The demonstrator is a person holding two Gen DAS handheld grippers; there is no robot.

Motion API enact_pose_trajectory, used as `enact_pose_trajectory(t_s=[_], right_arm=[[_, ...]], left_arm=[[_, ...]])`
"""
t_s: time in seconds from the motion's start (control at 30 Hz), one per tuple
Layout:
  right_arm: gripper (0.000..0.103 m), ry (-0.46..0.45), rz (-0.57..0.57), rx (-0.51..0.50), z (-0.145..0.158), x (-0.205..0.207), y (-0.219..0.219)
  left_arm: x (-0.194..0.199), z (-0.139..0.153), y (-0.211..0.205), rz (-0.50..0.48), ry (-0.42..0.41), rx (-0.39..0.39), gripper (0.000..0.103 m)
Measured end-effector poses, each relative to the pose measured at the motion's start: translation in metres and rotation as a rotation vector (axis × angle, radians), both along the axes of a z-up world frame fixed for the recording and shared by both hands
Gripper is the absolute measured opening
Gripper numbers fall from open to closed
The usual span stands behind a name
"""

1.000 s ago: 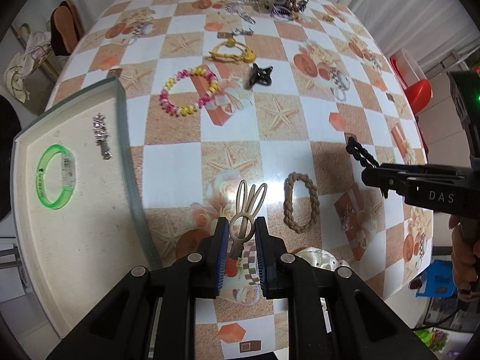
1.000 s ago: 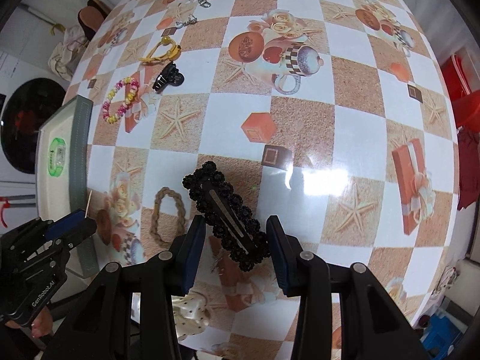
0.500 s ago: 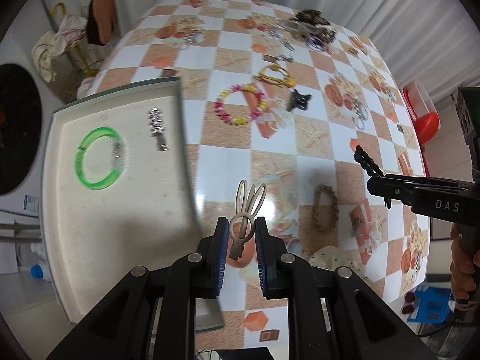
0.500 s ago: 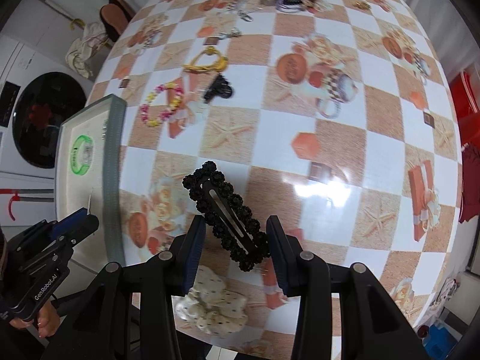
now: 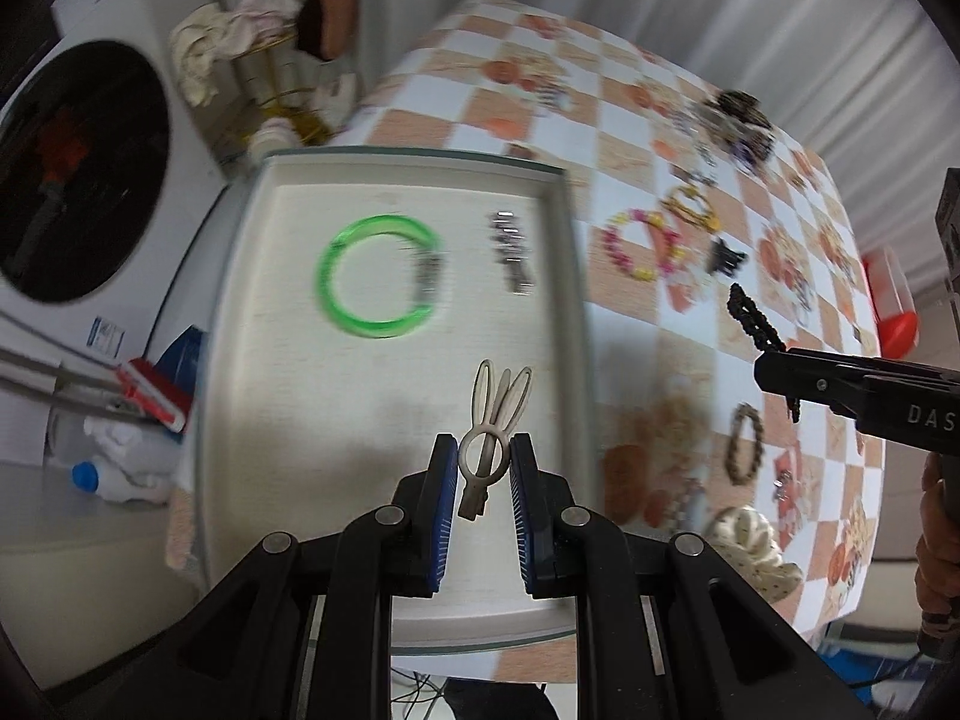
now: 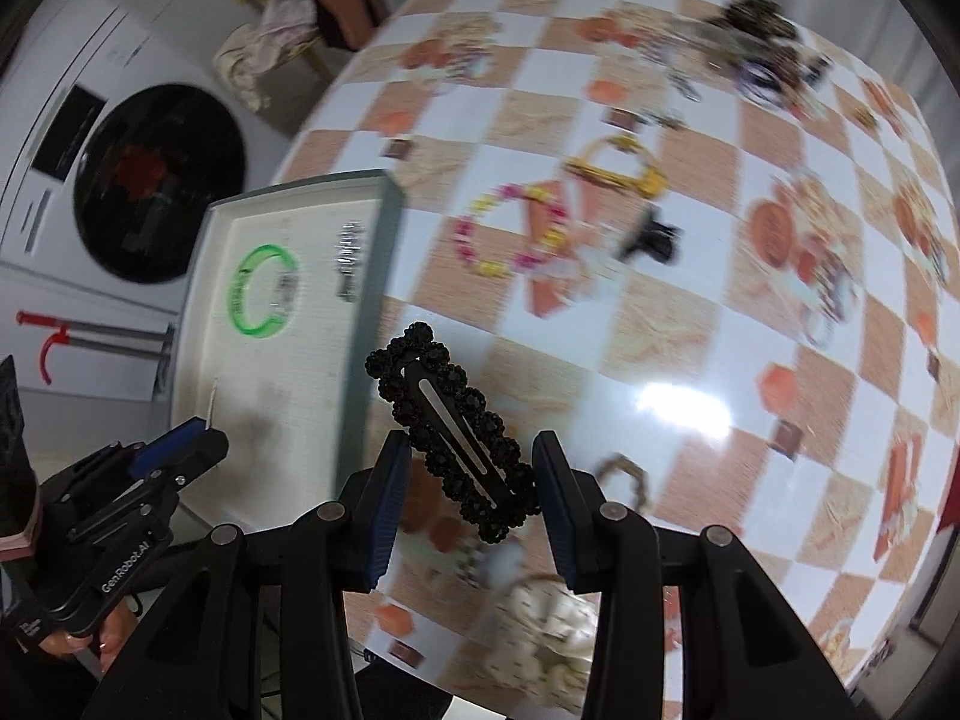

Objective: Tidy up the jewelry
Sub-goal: 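Carry the black clip in the right tool to the tray while the left tool carries the bunny clip there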

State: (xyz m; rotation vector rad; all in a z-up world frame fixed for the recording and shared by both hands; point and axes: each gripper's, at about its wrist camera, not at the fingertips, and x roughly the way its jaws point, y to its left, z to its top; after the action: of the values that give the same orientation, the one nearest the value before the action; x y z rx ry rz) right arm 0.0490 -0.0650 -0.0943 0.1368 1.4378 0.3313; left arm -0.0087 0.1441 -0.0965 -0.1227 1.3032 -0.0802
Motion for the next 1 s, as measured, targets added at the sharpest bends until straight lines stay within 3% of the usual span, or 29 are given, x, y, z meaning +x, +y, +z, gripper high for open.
enact_pose_trajectory(t_s=[0.47,1.0], right_arm=[[0.045,-0.038,0.154,-0.035,-0.010,0.048,0.103],[0.045,-0.039,0.215,-0.089,-0.044,0.095,0.157]], left_arm=[[0.014,-0.027,0.054,0.122,0.008,0.036,0.023],[0.035,-0.057,0.066,0.172,0.024,0.097,0.023]])
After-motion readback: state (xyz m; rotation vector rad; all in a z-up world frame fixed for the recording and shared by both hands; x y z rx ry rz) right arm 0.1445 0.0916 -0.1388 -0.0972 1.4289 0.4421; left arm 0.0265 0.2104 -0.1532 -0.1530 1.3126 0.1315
